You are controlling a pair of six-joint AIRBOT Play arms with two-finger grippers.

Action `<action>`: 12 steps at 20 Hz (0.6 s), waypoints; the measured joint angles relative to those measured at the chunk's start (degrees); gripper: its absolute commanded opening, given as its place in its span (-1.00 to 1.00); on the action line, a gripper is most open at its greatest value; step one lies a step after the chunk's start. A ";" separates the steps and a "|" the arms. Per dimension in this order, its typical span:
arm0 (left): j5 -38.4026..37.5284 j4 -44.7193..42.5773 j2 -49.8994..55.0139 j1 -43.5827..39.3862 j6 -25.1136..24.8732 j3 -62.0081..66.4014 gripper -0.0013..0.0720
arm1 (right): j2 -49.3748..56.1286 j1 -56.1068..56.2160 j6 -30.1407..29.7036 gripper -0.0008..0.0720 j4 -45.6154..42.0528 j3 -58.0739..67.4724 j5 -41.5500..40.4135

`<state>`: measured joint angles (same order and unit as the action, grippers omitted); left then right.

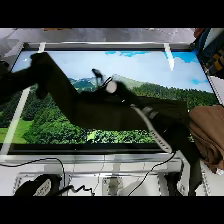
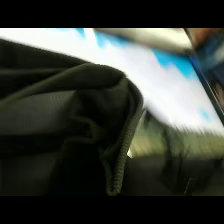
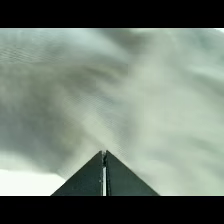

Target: Fold the clothes and pants, and hang the long-sleeved shirts on hangers.

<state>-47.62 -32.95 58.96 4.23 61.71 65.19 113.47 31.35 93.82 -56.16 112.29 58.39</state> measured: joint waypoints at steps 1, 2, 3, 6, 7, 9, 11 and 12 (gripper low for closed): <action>0.00 0.00 2.10 -3.23 -0.15 0.00 -0.91 | -1.66 -3.10 -1.05 -0.90 -2.27 0.02 3.43; 0.00 -0.02 4.15 -6.45 -0.28 0.00 -0.91 | -3.56 -6.51 -2.16 -0.89 -4.42 0.02 6.88; 0.15 0.02 6.60 -10.16 -0.48 0.00 -0.91 | -5.42 -9.79 -3.26 -0.89 -5.86 0.02 9.31; 1.49 0.00 13.66 -21.16 -0.85 0.00 -0.87 | -11.06 -20.26 -5.73 -0.89 -8.66 0.07 13.99; 1.79 -0.04 15.52 -24.13 -1.29 0.00 -0.18 | -12.66 -23.41 -6.16 -0.89 -9.01 0.07 14.78; 2.36 0.11 18.40 -28.83 -3.02 0.00 0.90 | -15.15 -29.29 -6.78 -0.89 -9.79 0.11 16.61; 2.67 0.02 19.74 -30.75 -4.52 0.00 0.90 | -16.52 -33.90 -7.17 -0.89 -10.01 0.07 18.67; 2.71 -0.13 19.85 -30.62 -4.90 0.00 0.90 | -16.92 -35.71 -7.32 -0.89 -10.14 -0.04 19.41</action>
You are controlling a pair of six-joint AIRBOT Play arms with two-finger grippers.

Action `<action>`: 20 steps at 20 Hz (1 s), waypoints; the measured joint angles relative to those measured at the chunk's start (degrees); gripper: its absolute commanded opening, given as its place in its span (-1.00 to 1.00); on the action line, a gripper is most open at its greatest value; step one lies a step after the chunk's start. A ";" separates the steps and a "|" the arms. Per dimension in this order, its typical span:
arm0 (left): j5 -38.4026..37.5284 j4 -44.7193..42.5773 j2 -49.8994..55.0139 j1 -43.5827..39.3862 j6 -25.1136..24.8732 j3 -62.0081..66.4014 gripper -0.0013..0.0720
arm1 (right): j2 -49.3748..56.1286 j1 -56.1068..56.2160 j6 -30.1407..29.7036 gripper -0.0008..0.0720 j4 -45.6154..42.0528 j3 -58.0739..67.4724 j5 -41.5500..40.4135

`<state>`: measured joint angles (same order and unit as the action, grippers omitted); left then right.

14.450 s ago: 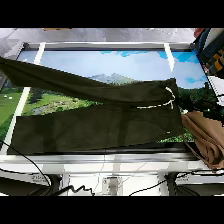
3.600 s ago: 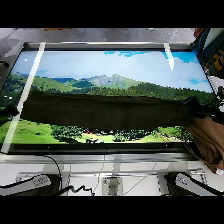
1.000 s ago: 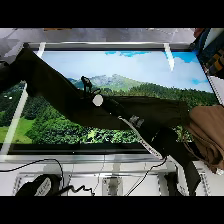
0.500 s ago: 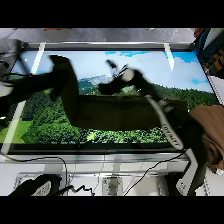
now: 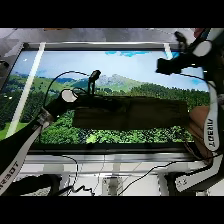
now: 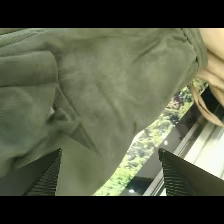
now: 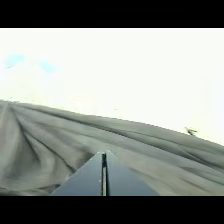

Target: Fold the clothes and pants, and hang the long-sleeved shirts on hangers.

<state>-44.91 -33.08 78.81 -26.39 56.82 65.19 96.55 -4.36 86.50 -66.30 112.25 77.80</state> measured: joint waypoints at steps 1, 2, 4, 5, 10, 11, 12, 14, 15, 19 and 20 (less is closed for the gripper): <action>0.00 -0.76 -0.15 1.07 -0.26 0.00 0.90 | -0.22 -1.57 -0.28 -0.89 -0.22 -0.17 0.87; -0.13 -1.86 -0.68 2.97 -0.33 0.00 0.90 | -0.48 -3.02 -0.83 -0.89 -0.28 -0.48 1.31; -1.88 -5.81 -2.08 8.63 0.72 0.00 0.90 | -0.76 -5.03 -1.99 -0.89 -0.37 -1.51 2.03; -3.13 -8.39 -2.62 11.98 1.90 0.00 0.90 | -0.83 -5.64 -2.40 -0.89 -0.42 -2.23 2.23; -10.88 -19.02 -2.19 29.79 3.63 -2.25 0.90 | -1.01 -6.47 -4.07 -0.89 0.13 -7.69 2.05; -12.07 -19.58 -1.22 32.11 2.75 -2.99 0.90 | -1.01 -6.29 -4.44 -0.89 0.15 -8.87 2.03; -12.57 -19.58 0.17 34.01 1.51 -3.65 0.90 | -1.01 -6.05 -4.70 -0.89 0.17 -9.84 2.01; -13.16 -18.21 3.82 36.26 -0.68 -4.50 0.91 | -1.01 -5.22 -5.11 -0.89 0.26 -11.47 1.95; -13.20 -16.33 5.86 36.76 -1.92 -4.76 0.91 | -1.01 -4.61 -5.35 -0.89 0.48 -12.00 1.92; -11.10 -8.70 13.42 36.37 -5.84 -5.22 0.83 | -1.01 -1.62 -6.27 -0.89 0.44 -13.05 1.49; -10.97 -6.82 14.49 35.74 -6.34 -5.22 0.52 | -1.01 -0.72 -6.45 -0.89 0.46 -13.16 1.01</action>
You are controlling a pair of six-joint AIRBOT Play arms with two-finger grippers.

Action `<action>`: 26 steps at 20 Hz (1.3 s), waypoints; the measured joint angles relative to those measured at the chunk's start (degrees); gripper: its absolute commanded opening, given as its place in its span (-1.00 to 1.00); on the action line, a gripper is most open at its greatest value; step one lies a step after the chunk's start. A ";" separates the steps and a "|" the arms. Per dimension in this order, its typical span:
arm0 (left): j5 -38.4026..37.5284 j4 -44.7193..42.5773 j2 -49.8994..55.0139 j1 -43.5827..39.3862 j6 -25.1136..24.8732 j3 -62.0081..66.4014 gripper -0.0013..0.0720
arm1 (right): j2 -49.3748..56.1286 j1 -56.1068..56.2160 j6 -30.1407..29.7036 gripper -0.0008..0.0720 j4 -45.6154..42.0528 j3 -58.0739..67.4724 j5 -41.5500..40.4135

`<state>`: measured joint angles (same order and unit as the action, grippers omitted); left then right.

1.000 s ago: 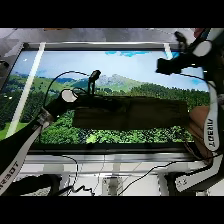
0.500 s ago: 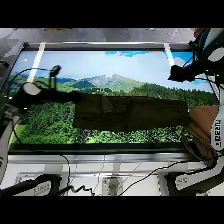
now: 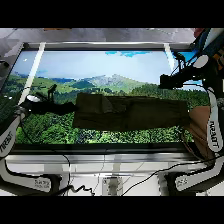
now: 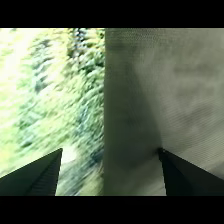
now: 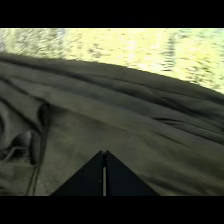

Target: Fold the clothes and pants, and hang the long-sleeved shirts on hangers.

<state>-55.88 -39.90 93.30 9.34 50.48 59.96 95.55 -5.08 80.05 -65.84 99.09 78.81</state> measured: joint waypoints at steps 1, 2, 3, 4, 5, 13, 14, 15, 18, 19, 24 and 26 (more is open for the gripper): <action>0.35 1.16 0.98 -0.83 -0.61 -0.04 0.10 | 0.00 0.81 -0.35 -0.89 0.00 -0.07 -0.61; 0.61 1.27 1.62 -1.75 -1.01 -0.09 -0.42 | 0.00 1.68 -0.66 -0.89 -0.09 -0.13 -1.29; 0.90 1.40 2.14 -2.82 -1.09 -0.11 -0.93 | 0.00 2.51 -0.85 -0.89 -0.07 -0.13 -2.19; 0.81 1.73 2.38 -3.80 -1.36 -0.11 -0.91 | 0.00 3.32 -1.05 -0.89 -0.07 -0.17 -2.93; 0.52 2.14 2.54 -4.76 -1.46 -0.09 -0.91 | 0.00 4.22 -1.20 -0.89 -0.07 -0.17 -3.80; -5.97 -7.96 -10.60 -6.86 13.14 4.70 -0.92 | 0.00 10.19 -1.70 -0.89 -0.33 -0.24 -6.25; -7.67 -11.78 -13.40 -6.91 17.46 6.32 -0.92 | 0.00 10.99 -1.70 -0.89 -0.33 -0.24 -6.14; -9.55 -15.91 -16.57 -6.97 21.90 8.13 -0.92 | 0.00 11.87 -1.73 -0.89 -0.33 -0.24 -5.75; -13.88 -26.47 -25.53 -7.06 32.41 12.20 -0.92 | 0.00 15.13 -1.75 -0.89 -0.20 -0.24 -3.80; -14.80 -28.83 -28.46 -7.10 35.26 13.03 -0.92 | 0.00 16.46 -1.75 -0.89 -0.22 -0.26 -3.56; -16.70 -33.07 -37.86 -8.15 42.51 14.62 -0.91 | 1.14 27.04 -0.70 -0.90 1.18 -3.04 -8.28; -16.92 -33.18 -39.23 -8.55 43.69 14.80 -0.91 | 2.60 32.70 0.90 -0.90 1.90 -4.72 -13.11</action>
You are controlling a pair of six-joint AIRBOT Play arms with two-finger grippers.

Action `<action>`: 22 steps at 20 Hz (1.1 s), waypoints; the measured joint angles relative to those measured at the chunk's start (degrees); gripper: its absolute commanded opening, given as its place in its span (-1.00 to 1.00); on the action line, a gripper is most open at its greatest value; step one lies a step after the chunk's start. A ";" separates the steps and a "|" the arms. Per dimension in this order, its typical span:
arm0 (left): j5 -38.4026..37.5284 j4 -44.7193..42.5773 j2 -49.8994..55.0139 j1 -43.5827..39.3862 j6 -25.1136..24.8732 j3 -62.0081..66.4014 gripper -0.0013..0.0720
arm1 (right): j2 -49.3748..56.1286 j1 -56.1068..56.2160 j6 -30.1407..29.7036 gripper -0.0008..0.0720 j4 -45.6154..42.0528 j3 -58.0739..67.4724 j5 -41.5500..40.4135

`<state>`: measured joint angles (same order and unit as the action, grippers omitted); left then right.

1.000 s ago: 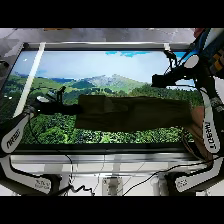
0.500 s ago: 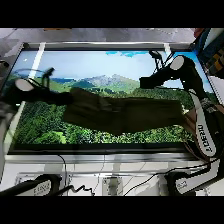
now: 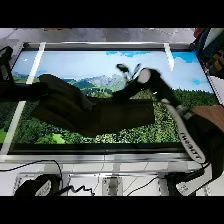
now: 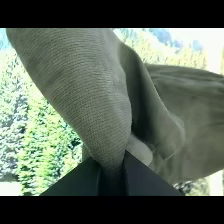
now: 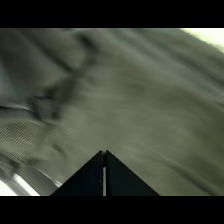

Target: Fold the clothes and pants, and hang the long-sleeved shirts on hangers.

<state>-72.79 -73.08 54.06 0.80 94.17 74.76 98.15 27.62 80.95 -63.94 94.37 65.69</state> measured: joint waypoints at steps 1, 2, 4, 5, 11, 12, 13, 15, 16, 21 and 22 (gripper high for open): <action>-0.09 0.11 -0.35 -0.11 0.22 0.07 -0.91 | 1.03 3.02 1.53 -0.90 0.48 -0.63 -2.86; -0.07 0.35 -0.55 -0.22 0.44 0.09 -0.91 | 2.12 5.79 3.30 -0.90 0.70 -1.07 -6.10; 0.42 1.46 -0.70 -0.35 0.76 0.15 -0.91 | 4.61 11.15 7.56 -0.90 2.23 -1.55 -12.92; 0.87 2.32 -0.70 -0.35 0.90 0.15 -0.91 | 5.88 13.44 9.57 -0.90 3.06 -1.73 -16.28; 4.09 12.76 2.14 -2.32 -2.89 0.17 -0.91 | 8.46 15.82 14.67 -0.90 2.47 -1.97 -23.87; 4.76 14.27 3.32 -3.85 -3.61 0.15 -0.91 | 7.87 13.97 14.95 -0.90 0.26 -1.97 -22.56; 5.53 15.21 4.61 -5.75 -4.24 0.15 -0.91 | 7.10 11.74 15.17 -0.90 -1.75 -1.97 -21.09; 9.11 17.05 8.02 -11.52 -5.01 0.15 -0.91 | 4.70 5.35 15.32 -0.90 -6.58 -1.97 -16.17; 11.98 17.99 9.81 -14.78 -5.29 0.15 -0.91 | 3.28 1.75 15.34 -0.90 -8.59 -1.97 -14.14; 38.97 23.10 22.14 -35.39 -5.77 0.15 -0.87 | -5.49 -18.67 15.45 -0.89 -14.10 -1.99 -4.66; 45.18 23.67 24.65 -39.10 -5.84 0.13 -0.22 | -6.99 -22.25 15.37 -0.90 -14.38 -2.01 -3.43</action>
<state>-27.62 -49.41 78.72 -38.30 88.33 74.89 91.15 5.37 96.31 -78.32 92.36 62.26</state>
